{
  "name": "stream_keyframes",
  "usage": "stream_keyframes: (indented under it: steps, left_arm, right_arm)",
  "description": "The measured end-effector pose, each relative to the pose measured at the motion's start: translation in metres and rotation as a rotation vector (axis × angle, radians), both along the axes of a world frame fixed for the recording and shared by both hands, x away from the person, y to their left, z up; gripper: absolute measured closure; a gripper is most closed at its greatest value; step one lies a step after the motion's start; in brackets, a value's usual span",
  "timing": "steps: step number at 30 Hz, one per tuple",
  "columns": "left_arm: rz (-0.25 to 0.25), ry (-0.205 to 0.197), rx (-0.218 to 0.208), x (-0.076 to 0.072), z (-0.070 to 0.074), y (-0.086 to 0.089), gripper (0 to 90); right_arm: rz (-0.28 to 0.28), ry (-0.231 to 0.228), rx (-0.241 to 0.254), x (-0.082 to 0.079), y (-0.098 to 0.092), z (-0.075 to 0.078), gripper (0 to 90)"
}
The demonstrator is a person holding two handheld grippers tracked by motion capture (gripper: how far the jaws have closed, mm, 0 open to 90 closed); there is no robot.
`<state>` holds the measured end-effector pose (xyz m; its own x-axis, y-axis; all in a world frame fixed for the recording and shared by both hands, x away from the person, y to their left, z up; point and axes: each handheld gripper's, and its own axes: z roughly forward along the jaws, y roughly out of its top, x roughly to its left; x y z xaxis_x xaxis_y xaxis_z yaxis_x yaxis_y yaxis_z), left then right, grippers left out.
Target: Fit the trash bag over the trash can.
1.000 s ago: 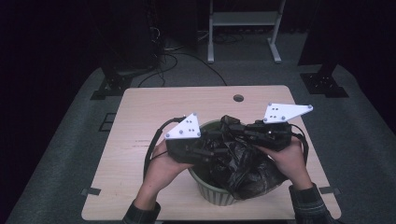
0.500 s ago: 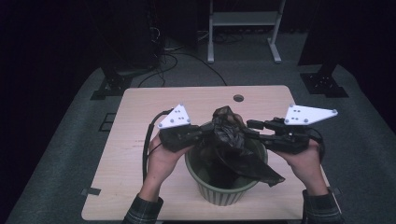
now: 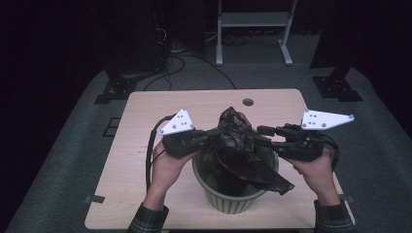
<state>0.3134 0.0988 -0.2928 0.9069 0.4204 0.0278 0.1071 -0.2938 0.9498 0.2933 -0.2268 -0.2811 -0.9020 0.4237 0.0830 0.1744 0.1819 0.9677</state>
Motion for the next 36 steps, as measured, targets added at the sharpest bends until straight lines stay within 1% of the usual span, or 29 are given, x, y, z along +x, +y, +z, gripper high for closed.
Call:
stream_keyframes:
  steps: [1, 2, 3, 4, 5, 6, 7, 8, 9, 10, 11, 12, 13, 16, 19, 22, 26, 27, 28, 29, 31, 34, 36]
  left_arm:
    - [0.001, 0.000, -0.005, 0.000, 0.000, 0.000, 89.6]
    - [-0.001, -0.002, -0.006, -0.001, 0.000, 0.001, 89.6]
    - [-0.003, -0.003, -0.011, -0.001, 0.000, 0.002, 89.6]
    - [-0.002, -0.003, -0.013, -0.001, 0.000, 0.003, 89.6]
    - [-0.001, -0.005, -0.013, -0.002, 0.000, 0.003, 89.6]
    - [0.001, -0.006, -0.014, -0.002, -0.001, 0.004, 89.6]
    - [0.001, -0.004, -0.015, -0.002, -0.001, 0.005, 89.6]
    - [-0.002, 0.003, -0.011, -0.001, -0.002, 0.006, 89.5]
    - [0.001, -0.001, -0.014, -0.001, -0.003, 0.007, 88.2]
    - [0.015, -0.008, -0.021, -0.001, -0.003, 0.008, 80.2]
    - [0.012, 0.005, -0.023, -0.001, -0.002, 0.010, 71.4]
    - [0.015, 0.000, -0.030, -0.002, 0.001, 0.012, 66.2]
    - [0.013, -0.007, -0.041, -0.003, 0.003, 0.014, 61.8]
    - [-0.017, -0.011, -0.072, -0.006, 0.013, 0.016, 56.3]
    - [-0.039, -0.019, -0.075, -0.008, 0.022, 0.011, 51.9]
    - [-0.061, -0.006, -0.088, -0.009, 0.029, 0.004, 48.2]
    - [-0.069, 0.016, -0.090, -0.007, 0.031, -0.009, 44.4]
    - [-0.060, 0.025, -0.089, -0.006, 0.031, -0.011, 43.3]
    - [-0.045, 0.020, -0.087, -0.005, 0.031, -0.012, 42.0]
    - [-0.041, 0.021, -0.092, -0.003, 0.030, -0.013, 41.2]
    - [-0.028, 0.039, -0.100, 0.001, 0.029, -0.013, 40.7]
    - [-0.015, 0.060, -0.103, 0.008, 0.026, -0.014, 40.6]
    - [-0.020, 0.071, -0.111, 0.010, 0.025, -0.014, 40.4]
  right_arm:
    - [0.002, 0.008, -0.007, 0.002, 0.004, -0.001, 61.2]
    - [0.006, 0.018, -0.016, 0.004, 0.007, -0.002, 63.8]
    - [0.009, 0.029, -0.028, 0.006, 0.010, -0.003, 64.6]
    - [0.008, 0.035, -0.037, 0.008, 0.013, -0.005, 75.0]
    - [0.006, 0.026, -0.048, 0.009, 0.016, -0.006, 83.8]
    - [-0.001, 0.017, -0.061, 0.009, 0.018, -0.007, 88.0]
    - [-0.004, 0.016, -0.068, 0.009, 0.020, -0.008, 90.0]
    - [-0.007, 0.011, -0.069, 0.009, 0.021, -0.008, 90.0]
    - [-0.009, 0.008, -0.073, 0.009, 0.022, -0.007, 90.0]
    - [-0.010, 0.006, -0.076, 0.009, 0.023, -0.007, 90.0]
    - [-0.018, 0.003, -0.084, 0.009, 0.023, -0.007, 90.0]
    - [-0.030, -0.001, -0.090, 0.009, 0.023, -0.007, 90.0]
    - [-0.038, 0.000, -0.092, 0.010, 0.022, -0.007, 90.0]
    - [-0.047, -0.005, -0.092, 0.010, 0.020, -0.006, 90.0]
    - [-0.053, -0.012, -0.097, 0.010, 0.022, -0.005, 90.0]
    - [-0.052, -0.021, -0.113, 0.009, 0.027, -0.003, 90.0]
    - [-0.047, -0.030, -0.122, 0.009, 0.033, -0.002, 90.0]
    - [-0.045, -0.032, -0.123, 0.009, 0.034, -0.002, 90.0]
    - [-0.041, -0.034, -0.123, 0.008, 0.034, -0.002, 90.0]
    - [-0.039, -0.036, -0.125, 0.007, 0.034, -0.002, 90.0]
    - [-0.035, -0.039, -0.124, 0.006, 0.033, -0.002, 90.0]
    - [-0.029, -0.044, -0.116, 0.005, 0.030, -0.001, 90.0]
    - [-0.027, -0.049, -0.115, 0.003, 0.028, -0.001, 90.0]
